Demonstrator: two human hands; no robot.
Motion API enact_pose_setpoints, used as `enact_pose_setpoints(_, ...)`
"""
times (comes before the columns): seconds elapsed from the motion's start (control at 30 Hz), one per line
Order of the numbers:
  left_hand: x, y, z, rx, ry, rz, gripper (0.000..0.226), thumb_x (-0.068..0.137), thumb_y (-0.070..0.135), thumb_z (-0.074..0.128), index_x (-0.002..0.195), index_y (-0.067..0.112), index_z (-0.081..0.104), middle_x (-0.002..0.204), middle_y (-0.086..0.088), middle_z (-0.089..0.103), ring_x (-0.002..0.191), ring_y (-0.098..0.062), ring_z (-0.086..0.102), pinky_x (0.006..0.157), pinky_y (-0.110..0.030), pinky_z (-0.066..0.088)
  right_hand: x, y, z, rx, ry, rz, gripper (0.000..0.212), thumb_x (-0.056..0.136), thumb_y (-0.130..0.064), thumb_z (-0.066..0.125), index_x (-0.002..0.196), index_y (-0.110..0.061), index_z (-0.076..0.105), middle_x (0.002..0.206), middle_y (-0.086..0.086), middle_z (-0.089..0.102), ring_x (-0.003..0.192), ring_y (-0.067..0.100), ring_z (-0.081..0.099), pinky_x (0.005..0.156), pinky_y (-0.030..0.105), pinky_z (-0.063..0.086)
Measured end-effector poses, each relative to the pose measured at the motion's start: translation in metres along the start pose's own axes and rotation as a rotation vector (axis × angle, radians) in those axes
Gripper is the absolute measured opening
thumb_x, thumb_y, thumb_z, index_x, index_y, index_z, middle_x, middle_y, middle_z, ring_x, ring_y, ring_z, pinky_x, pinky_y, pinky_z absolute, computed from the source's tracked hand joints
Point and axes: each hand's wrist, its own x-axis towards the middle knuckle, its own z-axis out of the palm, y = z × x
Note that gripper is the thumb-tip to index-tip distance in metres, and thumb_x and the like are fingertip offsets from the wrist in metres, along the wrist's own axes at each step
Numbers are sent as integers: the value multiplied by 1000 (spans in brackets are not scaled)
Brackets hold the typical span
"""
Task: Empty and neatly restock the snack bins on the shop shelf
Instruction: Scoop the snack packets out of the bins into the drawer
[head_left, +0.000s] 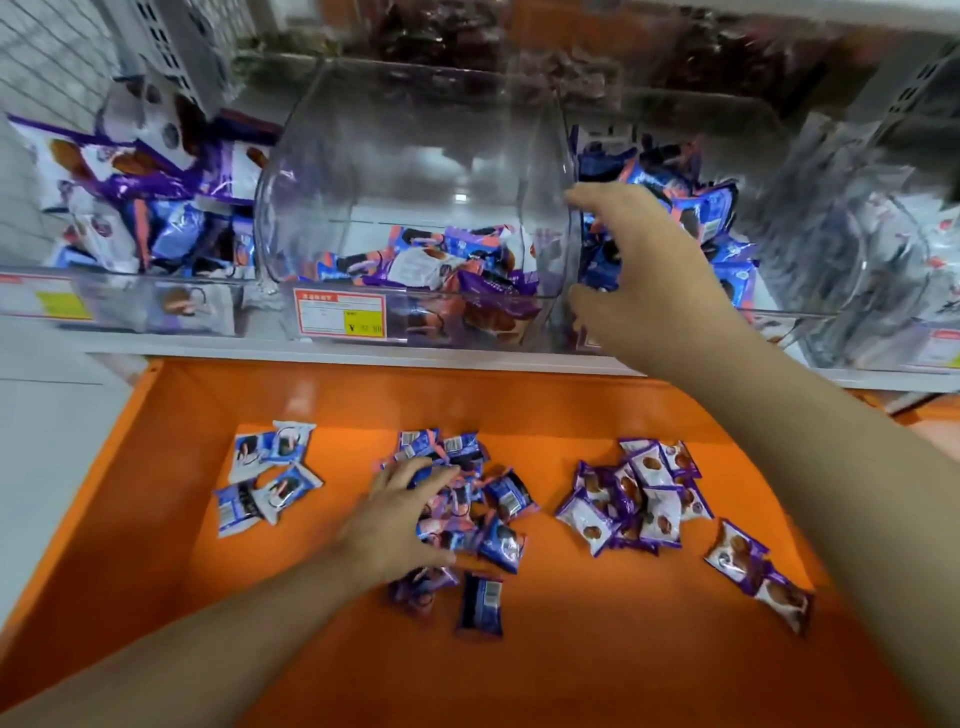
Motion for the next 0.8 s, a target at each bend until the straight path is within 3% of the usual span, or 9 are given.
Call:
enact_pose_setpoints(0.07,-3,2,-12,23,-1,5,122,66,75,80,156,63,-3,170,19,-4,157,-28,1,123,-58,27,1,0,1,6,7,5,76,87,-3,72,155,-19,43,160,-3,40,147,14,36,100,0,18)
enact_pose_setpoints(0.13,-10,6,-27,-4,3,37,119,70,74,78,156,63,-3,170,19,-5,157,-24,-1,126,-53,23,0,0,2,6,13,0,76,86,-2,72,155,-18,44,159,-1,41,147,16,37,102,-2,17)
enact_pose_setpoints(0.23,-27,26,-63,-45,40,152,100,82,70,72,160,56,10,167,22,5,156,-11,8,123,-31,25,-2,-3,0,1,-17,14,78,88,-3,70,158,-20,40,163,-1,38,151,15,30,111,9,16)
enact_pose_setpoints(0.3,-40,48,-91,-56,96,246,82,89,69,66,158,54,23,157,30,19,145,2,29,110,-10,29,-4,-4,-3,3,-38,31,81,90,-3,69,161,-23,35,167,-5,33,154,13,25,114,14,16)
enact_pose_setpoints(0.37,-53,74,-124,-47,174,315,67,93,70,58,152,54,33,143,39,29,128,13,39,97,-1,30,-6,-6,-5,12,-57,45,83,91,-4,68,162,-26,32,169,-7,29,156,13,22,118,19,17)
enact_pose_setpoints(0.53,-56,120,-216,-173,572,472,32,96,47,66,127,40,61,118,27,55,110,2,57,91,-15,45,-7,-9,-7,74,-52,69,83,90,-2,66,162,-29,34,169,-11,28,156,11,22,120,21,20)
enact_pose_setpoints(0.6,-37,120,-248,-125,668,412,34,95,44,68,129,39,62,124,23,55,114,1,54,96,-19,43,-7,-10,-7,74,-48,67,83,90,-3,66,161,-30,33,168,-12,28,156,10,22,119,19,18)
enact_pose_setpoints(0.7,0,112,-278,-8,472,246,51,91,51,73,139,42,59,139,16,49,125,-6,50,104,-26,41,-4,-9,-9,59,-44,63,81,91,-3,66,161,-29,34,167,-11,30,155,11,23,118,20,18)
enact_pose_setpoints(0.8,27,111,-282,-42,215,262,36,87,47,80,122,44,72,132,17,60,122,-5,57,108,-29,45,-1,-7,-13,62,-45,61,79,90,-2,65,159,-28,37,165,-11,34,154,12,26,120,24,21)
